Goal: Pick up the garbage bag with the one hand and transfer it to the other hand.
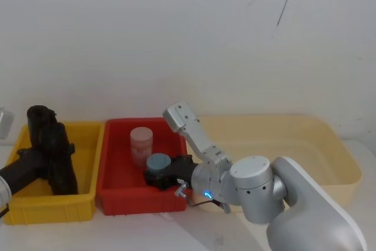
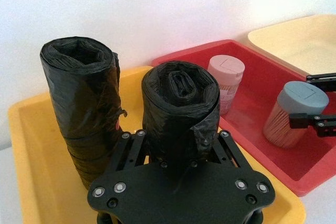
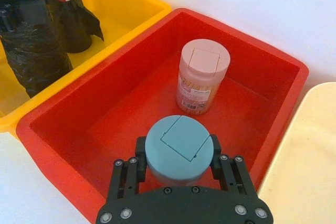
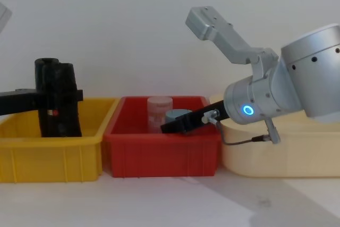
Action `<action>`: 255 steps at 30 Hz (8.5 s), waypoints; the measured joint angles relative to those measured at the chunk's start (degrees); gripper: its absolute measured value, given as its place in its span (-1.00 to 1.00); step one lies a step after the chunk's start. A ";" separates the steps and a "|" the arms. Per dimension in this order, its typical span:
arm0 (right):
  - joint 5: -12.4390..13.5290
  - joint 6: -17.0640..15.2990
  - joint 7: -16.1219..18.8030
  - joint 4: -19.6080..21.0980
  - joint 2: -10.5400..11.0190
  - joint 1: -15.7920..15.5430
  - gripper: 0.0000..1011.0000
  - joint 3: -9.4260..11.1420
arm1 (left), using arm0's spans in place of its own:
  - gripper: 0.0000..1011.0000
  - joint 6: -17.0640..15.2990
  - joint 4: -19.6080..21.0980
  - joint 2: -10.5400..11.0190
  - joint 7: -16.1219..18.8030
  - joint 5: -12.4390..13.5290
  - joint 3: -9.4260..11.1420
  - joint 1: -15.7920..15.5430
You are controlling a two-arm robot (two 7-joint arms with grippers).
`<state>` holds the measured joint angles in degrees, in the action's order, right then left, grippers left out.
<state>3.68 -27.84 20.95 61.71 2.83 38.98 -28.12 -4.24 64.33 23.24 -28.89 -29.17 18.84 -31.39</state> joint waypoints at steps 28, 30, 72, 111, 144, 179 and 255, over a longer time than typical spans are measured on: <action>1.97 0.85 0.06 8.02 1.25 -2.18 0.32 3.15 | -0.27 0.13 6.87 0.95 1.71 2.03 -0.26 -0.19; 2.36 0.89 0.02 9.55 1.49 -2.42 0.32 3.73 | -0.27 -0.02 8.22 1.08 1.84 2.39 -0.23 -0.68; 0.08 3.54 -14.00 6.43 4.64 -0.02 0.32 15.41 | -0.27 20.68 -45.31 -21.88 -20.98 -4.00 12.97 -40.93; 1.05 3.44 -9.96 10.54 5.77 -4.02 0.98 17.03 | -0.27 24.96 -58.00 -26.12 -25.33 -7.06 15.76 -47.25; 7.91 16.73 2.02 6.32 2.37 0.01 0.98 14.43 | -0.27 25.13 -58.54 -26.30 -25.50 -7.18 15.87 -47.52; 9.30 24.52 5.04 1.89 1.62 2.73 0.98 11.07 | -0.27 25.13 -58.54 -26.30 -25.50 -7.17 15.87 -47.52; 1.74 33.23 -3.79 -15.41 -4.79 12.28 0.80 8.15 | -0.27 25.12 -58.54 -26.30 -25.50 -7.17 15.87 -47.52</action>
<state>5.42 5.39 17.17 46.30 -1.96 51.26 -19.97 20.89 5.78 -3.06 -54.39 -36.34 34.71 -78.90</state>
